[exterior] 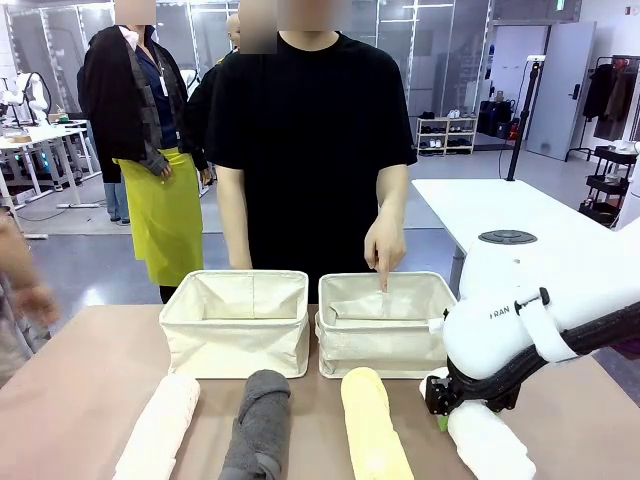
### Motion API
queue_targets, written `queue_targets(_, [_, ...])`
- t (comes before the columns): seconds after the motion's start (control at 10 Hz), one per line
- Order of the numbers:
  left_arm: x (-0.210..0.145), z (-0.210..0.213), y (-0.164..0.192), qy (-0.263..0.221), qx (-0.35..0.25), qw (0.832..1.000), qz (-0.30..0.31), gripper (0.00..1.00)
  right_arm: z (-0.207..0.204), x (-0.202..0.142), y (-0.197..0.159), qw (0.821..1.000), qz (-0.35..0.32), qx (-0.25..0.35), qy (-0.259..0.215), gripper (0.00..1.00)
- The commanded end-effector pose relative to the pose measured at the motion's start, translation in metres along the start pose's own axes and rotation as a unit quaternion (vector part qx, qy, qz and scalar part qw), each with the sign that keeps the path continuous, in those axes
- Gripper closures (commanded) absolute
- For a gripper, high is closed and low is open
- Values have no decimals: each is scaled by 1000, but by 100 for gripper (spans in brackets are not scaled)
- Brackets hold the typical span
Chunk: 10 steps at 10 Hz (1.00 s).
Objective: Divide the towels into two baskets.
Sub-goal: Pick up one hotel-folded towel and place it in the Fabric basket indicated by the person.
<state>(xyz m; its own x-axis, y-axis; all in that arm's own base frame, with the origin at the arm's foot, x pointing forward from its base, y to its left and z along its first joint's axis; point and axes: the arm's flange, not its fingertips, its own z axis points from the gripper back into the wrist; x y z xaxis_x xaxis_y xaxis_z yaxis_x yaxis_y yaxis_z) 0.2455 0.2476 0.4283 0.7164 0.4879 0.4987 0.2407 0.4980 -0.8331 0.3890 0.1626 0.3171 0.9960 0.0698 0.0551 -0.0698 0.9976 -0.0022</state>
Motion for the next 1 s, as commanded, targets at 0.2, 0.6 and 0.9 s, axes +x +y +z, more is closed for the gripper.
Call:
queue_targets(0.2, [1, 2, 1, -7, -11, 1000, -5, 0, 14, -13, 12, 999, -15, -7, -27, 62])
queue_targets(0.6, [1, 2, 1, -7, -11, 1000, -5, 0, 113, -18, 30, 988, 152, -18, -27, 62])
queue_targets(0.9, [1, 2, 1, -7, -11, 1000, -5, 0, 165, 12, 54, 933, 357, -42, 7, 62])
